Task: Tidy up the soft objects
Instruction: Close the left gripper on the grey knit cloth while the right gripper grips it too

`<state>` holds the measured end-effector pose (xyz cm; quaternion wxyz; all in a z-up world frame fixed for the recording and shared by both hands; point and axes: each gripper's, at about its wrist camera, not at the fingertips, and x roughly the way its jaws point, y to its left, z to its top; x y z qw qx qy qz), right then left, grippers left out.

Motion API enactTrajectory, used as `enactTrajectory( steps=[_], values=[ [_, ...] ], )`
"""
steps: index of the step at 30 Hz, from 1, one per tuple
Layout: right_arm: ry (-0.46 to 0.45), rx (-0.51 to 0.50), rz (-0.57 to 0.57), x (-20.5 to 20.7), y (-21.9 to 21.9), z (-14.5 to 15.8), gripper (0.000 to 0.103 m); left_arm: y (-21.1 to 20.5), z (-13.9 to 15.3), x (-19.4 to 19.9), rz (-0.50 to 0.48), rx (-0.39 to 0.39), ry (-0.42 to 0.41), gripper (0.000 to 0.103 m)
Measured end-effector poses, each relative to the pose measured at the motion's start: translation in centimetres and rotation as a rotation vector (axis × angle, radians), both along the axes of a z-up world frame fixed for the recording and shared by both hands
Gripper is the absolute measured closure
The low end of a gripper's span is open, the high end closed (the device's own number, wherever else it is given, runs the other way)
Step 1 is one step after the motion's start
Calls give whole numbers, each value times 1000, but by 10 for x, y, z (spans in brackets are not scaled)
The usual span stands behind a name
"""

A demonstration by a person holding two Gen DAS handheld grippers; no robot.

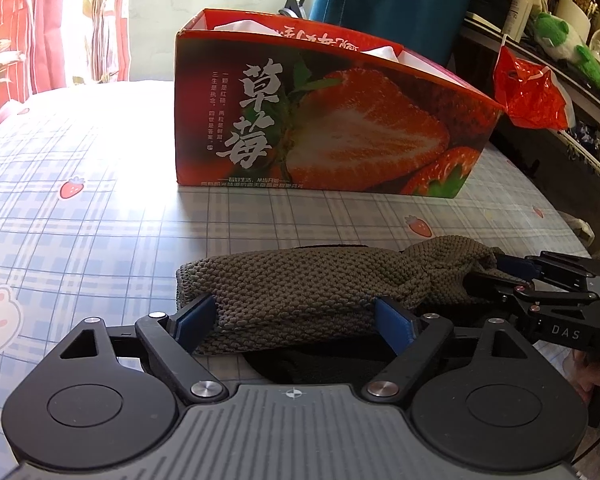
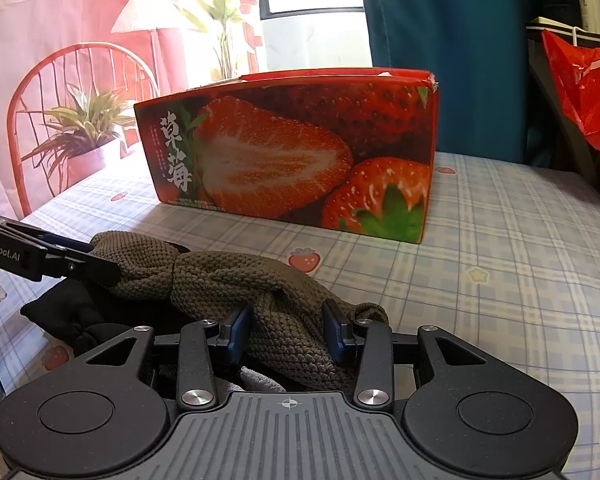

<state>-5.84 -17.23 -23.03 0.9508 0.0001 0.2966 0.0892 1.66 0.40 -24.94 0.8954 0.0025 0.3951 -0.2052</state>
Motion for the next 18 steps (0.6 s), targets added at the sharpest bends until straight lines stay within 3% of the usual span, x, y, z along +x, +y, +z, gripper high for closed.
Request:
enactTrajectory(
  steps=[11,18],
  values=[
    [-1,3,-1,0,0,0,66,3,0,-1,3,-14,3,16],
    [-2,4,-1,0,-1,0,66,1,0,-3,-24,17,-4,16]
  ],
)
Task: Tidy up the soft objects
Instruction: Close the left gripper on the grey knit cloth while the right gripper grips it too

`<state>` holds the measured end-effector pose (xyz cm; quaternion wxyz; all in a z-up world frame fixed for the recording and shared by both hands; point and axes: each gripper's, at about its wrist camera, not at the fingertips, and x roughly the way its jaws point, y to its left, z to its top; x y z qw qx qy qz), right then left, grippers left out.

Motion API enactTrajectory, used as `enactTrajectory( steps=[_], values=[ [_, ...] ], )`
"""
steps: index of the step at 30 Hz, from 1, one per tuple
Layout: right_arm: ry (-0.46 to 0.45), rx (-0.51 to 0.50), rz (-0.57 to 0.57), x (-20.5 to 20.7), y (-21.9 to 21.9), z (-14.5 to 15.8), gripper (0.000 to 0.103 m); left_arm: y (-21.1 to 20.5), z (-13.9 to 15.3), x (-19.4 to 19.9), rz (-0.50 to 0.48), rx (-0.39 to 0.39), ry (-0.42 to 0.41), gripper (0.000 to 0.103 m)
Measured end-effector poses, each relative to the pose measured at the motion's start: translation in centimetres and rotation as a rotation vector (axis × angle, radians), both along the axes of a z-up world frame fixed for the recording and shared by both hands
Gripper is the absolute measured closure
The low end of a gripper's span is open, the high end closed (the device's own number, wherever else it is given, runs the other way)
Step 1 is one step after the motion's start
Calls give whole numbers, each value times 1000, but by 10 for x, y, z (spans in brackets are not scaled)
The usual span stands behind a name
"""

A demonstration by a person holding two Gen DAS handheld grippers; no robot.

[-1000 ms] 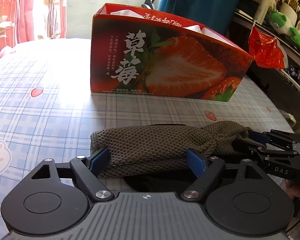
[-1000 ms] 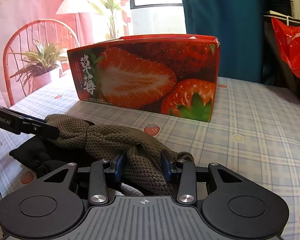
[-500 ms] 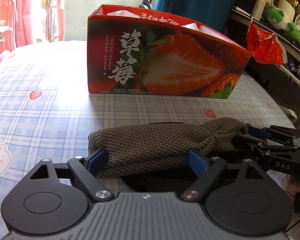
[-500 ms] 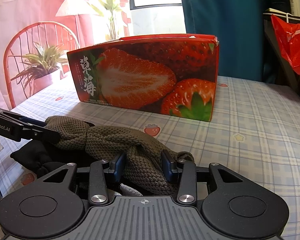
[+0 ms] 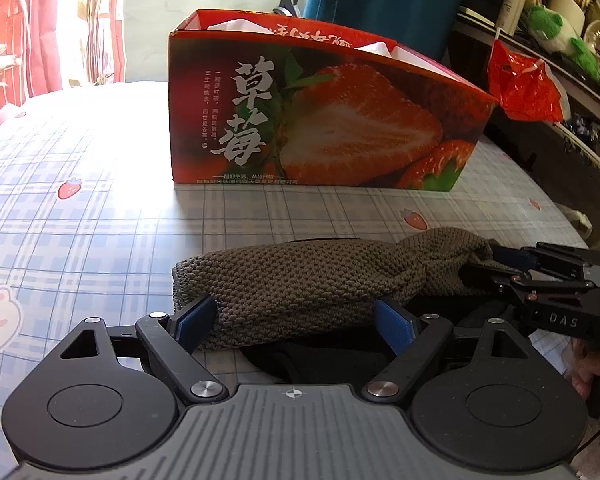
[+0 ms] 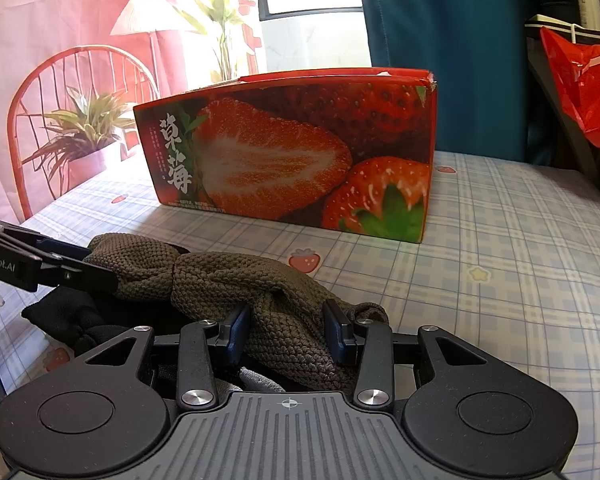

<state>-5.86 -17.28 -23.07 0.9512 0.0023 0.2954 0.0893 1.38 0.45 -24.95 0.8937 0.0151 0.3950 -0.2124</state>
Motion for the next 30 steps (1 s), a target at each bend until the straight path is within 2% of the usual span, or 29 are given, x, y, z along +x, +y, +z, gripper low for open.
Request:
enactTrajectory(
  steps=[4,7,9,13,14,15,16,18,19,22,30],
  values=[
    [-1,0,0,0,0,0,66,-5,-1,-3,5,48,-17,22],
    [-1,0,0,0,0,0,66,-3,0,-3,19,63,-23,33],
    [-1,-1,0,-1,0,0,66,1,2,-2,38,56,-23,46],
    [2,-16,4,0,2,3,68,9,6,-1,61,43,-20,64],
    [6,-19,5,1,2,4,69,11,8,-1,65,37,-21,72],
    [7,-15,4,0,2,7,72,13,9,0,66,25,-21,79],
    [7,-9,6,0,2,10,78,15,11,0,65,10,-20,83],
    [2,-1,10,0,2,17,85,15,14,0,58,0,-27,91],
    [-2,3,13,-1,2,20,89,14,15,0,54,1,-32,91],
    [-11,19,18,-2,2,28,91,15,19,-1,54,-10,-43,93],
    [-71,55,34,-3,3,54,92,23,48,-4,76,-55,-128,93]
  ],
)
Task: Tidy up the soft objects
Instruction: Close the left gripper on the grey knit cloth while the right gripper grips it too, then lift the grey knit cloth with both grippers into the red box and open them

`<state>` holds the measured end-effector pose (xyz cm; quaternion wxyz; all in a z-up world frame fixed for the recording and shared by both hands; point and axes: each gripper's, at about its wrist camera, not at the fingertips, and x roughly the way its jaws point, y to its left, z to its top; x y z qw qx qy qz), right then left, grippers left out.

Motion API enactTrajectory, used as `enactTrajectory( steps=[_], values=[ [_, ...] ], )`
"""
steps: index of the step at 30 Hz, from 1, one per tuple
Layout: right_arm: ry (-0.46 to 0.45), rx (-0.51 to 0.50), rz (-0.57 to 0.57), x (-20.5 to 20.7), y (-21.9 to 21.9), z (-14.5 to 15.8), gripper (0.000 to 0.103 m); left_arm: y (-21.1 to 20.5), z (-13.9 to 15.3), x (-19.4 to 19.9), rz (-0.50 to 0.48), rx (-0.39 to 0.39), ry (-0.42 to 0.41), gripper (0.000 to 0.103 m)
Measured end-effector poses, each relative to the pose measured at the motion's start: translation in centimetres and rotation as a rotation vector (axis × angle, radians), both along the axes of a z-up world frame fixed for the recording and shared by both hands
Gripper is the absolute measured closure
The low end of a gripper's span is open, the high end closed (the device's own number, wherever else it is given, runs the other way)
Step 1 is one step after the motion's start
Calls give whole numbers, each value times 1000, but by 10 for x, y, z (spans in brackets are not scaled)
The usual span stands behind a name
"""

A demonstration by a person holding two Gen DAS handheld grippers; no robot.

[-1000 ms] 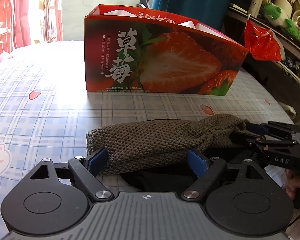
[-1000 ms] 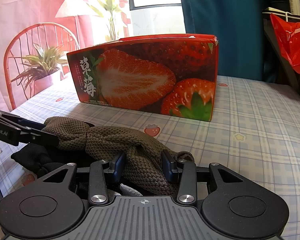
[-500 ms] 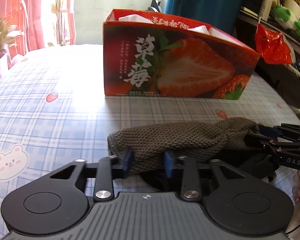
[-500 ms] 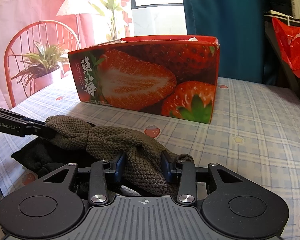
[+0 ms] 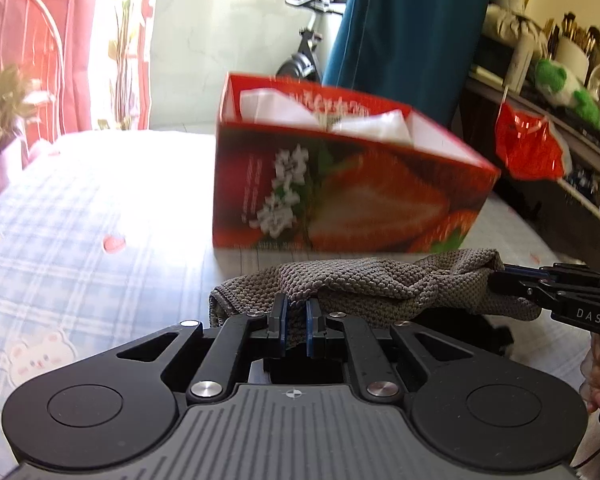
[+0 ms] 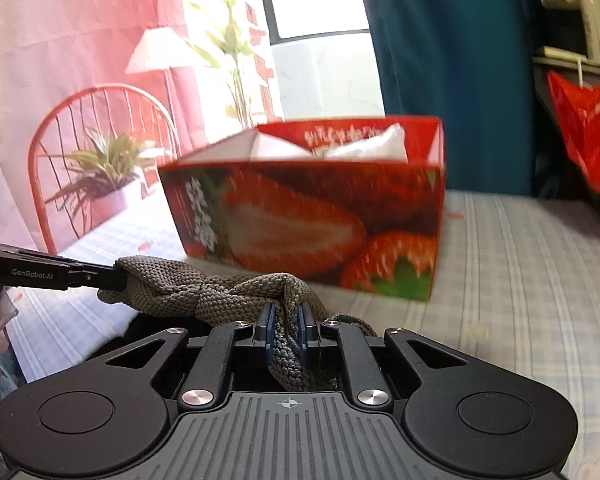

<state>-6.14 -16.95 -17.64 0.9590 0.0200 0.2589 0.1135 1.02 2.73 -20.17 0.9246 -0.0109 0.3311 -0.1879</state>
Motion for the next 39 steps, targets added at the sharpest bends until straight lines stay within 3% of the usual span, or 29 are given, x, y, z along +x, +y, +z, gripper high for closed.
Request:
enactTrajectory(
  steps=[8,17,21,25,26,28,30,31,32,39],
  values=[
    [-120,-6,26,10,1,52,92,2,55,6,-9,-51,-141,93],
    [-175,-31,-51,62,-1,104,93,-22,100,49,-21,-98,-257,97],
    [-179,-62,-60,90,2,114,93,-35,101,76,-34,-97,-238,98],
    [-141,-111,-85,112,1,109,94,-39,82,96,-52,-87,-160,97],
    [-127,-122,-95,117,-1,106,94,-37,77,96,-55,-100,-130,95],
    [-98,-123,-120,123,-5,96,94,-33,67,92,-93,-134,-87,82],
    [-68,-108,-143,128,-11,86,94,-30,59,85,-115,-121,-72,42],
    [-57,-102,-151,129,-13,81,94,-30,55,80,-124,-112,-74,37],
    [-49,-98,-158,130,-15,78,95,-28,51,75,-132,-102,-75,33],
    [-36,-94,-160,129,-16,69,95,-33,29,72,-174,-17,-19,32]
  ],
)
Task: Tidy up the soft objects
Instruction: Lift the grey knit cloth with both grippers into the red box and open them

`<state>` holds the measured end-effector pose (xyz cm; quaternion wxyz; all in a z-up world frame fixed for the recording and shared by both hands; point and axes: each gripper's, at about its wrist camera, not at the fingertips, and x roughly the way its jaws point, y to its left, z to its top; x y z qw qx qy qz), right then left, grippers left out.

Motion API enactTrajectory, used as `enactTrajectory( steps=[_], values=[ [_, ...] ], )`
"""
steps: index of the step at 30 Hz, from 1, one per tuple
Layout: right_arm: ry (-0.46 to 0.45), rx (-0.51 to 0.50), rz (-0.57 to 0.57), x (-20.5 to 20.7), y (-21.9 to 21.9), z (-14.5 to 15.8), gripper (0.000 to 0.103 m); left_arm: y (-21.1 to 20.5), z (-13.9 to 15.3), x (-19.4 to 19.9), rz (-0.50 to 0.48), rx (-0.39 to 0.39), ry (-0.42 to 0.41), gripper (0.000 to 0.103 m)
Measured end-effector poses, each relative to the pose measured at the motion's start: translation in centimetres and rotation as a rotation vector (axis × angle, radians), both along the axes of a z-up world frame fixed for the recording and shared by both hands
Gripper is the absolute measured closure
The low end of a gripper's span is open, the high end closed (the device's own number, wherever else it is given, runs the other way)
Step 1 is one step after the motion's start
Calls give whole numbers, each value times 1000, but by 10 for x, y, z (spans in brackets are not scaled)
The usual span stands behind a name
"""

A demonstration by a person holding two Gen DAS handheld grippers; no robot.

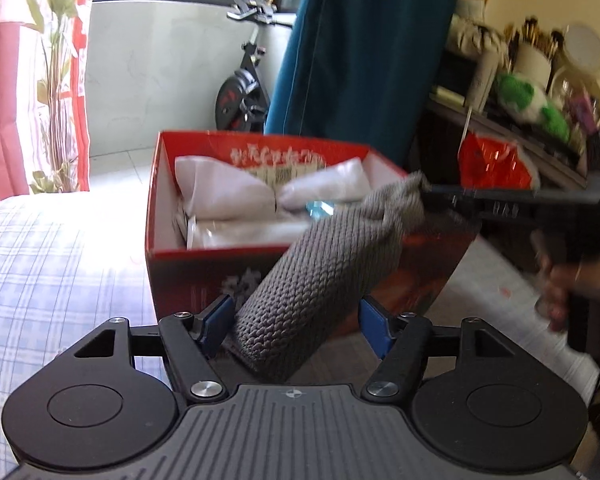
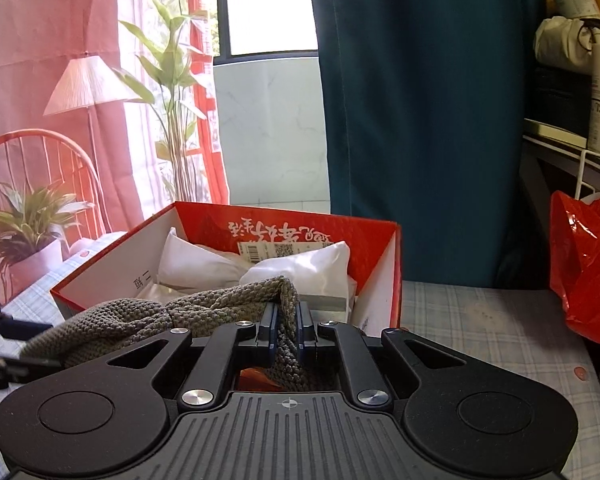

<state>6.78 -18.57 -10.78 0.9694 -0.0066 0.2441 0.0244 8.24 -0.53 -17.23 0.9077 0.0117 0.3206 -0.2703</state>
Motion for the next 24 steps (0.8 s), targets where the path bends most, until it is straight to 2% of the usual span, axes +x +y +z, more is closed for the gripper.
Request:
enactTrajectory(
  steps=[4,5,6,8,9,11,19,24],
  values=[
    [1,3,-1,-2,-2,1,95,-7,-10,4,15,67,6,35],
    [1,5,-1,-3,-1,0,95,-6,-9,5,30,64,10,49],
    [1,8,-2,-3,-2,0,95,-4,-8,7,45,51,21,72],
    [1,15,3,-4,-3,2,95,2,-5,9,58,20,33,87],
    [0,15,5,-5,-4,3,95,3,-2,7,61,22,18,90],
    [-3,22,10,-7,-5,4,95,4,10,4,71,45,-31,92],
    [-33,65,-1,4,-11,19,95,12,63,38,134,-6,-145,94],
    [-54,48,-30,28,-13,31,95,-1,79,84,156,-23,-128,94]
  ],
)
